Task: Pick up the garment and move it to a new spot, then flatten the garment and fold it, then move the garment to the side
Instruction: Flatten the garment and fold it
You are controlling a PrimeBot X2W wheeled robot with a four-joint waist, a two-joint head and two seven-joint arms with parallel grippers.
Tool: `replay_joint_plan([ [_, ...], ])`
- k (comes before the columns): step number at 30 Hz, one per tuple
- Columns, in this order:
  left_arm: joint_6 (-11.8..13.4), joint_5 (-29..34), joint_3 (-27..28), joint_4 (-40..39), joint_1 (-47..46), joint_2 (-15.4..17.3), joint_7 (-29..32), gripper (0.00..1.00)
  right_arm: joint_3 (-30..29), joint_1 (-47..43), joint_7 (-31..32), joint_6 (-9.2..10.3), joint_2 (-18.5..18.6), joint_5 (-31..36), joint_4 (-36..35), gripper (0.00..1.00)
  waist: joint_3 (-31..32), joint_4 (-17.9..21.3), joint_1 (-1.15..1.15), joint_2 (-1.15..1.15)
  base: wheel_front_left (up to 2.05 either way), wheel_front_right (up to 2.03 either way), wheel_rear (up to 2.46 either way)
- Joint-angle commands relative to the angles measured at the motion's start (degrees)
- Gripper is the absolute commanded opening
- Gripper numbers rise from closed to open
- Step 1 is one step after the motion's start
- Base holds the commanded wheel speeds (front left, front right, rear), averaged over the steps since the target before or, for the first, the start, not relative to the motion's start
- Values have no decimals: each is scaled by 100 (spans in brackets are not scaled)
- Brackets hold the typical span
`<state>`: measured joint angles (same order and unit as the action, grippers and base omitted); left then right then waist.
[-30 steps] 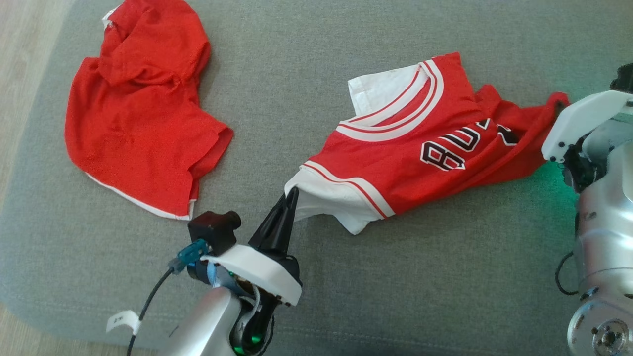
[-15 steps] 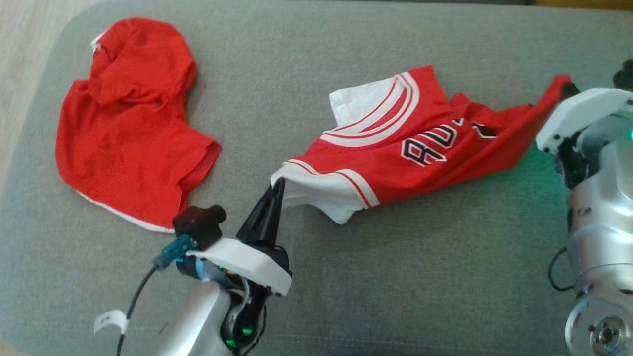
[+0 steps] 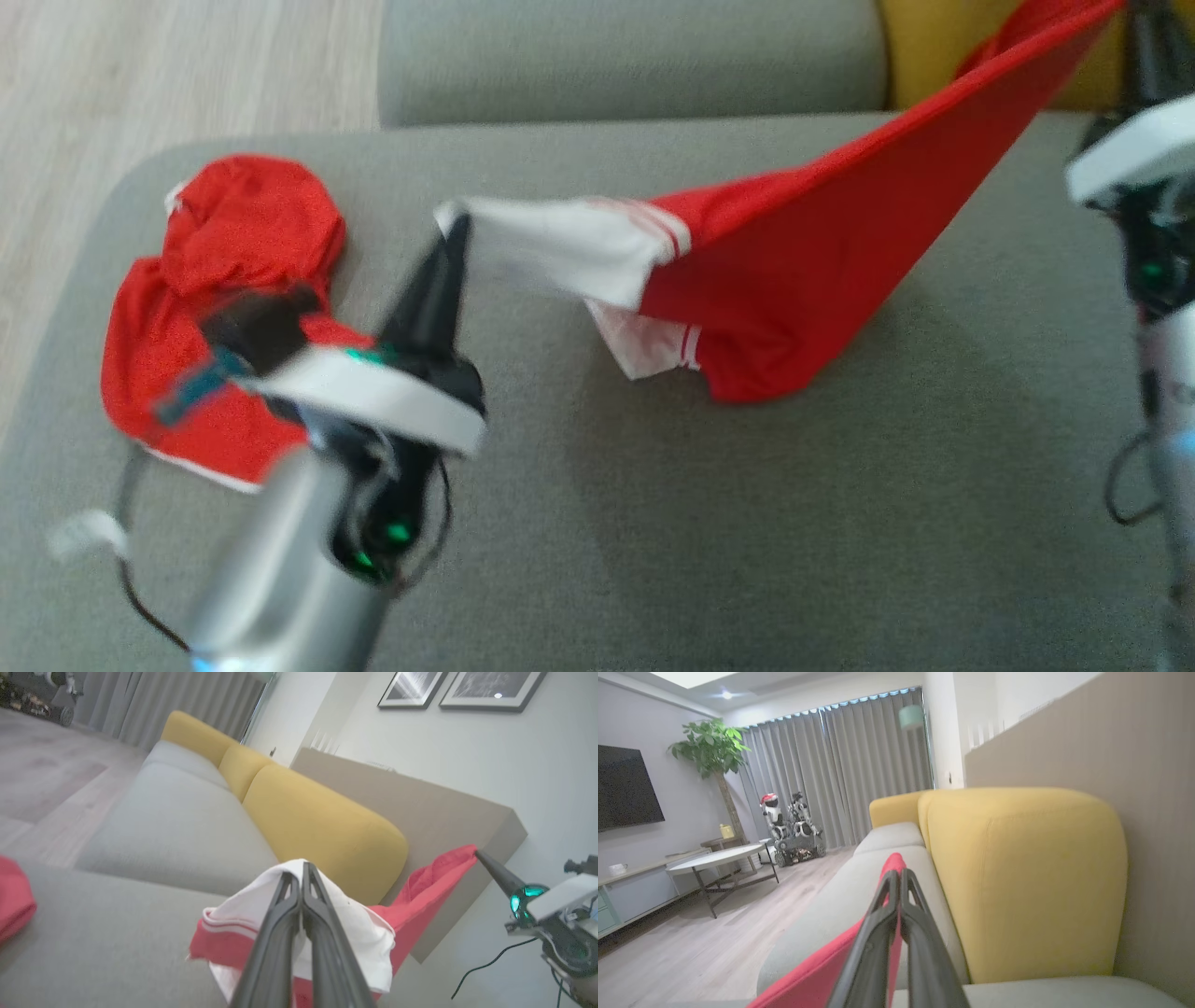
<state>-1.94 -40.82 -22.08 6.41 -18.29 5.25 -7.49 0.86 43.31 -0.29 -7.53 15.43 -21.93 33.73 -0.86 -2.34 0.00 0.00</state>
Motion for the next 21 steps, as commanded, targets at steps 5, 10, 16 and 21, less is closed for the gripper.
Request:
replay_joint_plan([
  [5,190,-307,521,-1028,-844,269,569,0,228,-111,-209,4,500,-121,-1122,0,348,165,0,0,0,0,0],
  [10,346,-430,700,-1511,-1178,370,862,0,-10,-233,-66,4,605,200,-1542,0,501,219,0,0,0,0,0],
  [16,583,-556,786,-2213,-1384,417,1218,0,-948,-435,543,4,2,681,-2321,0,678,335,0,0,0,0,0],
  [21,830,-688,845,-2735,-1396,423,1505,0,-1573,-720,1207,4,-725,1093,-3368,0,740,378,0,0,0,0,0],
])
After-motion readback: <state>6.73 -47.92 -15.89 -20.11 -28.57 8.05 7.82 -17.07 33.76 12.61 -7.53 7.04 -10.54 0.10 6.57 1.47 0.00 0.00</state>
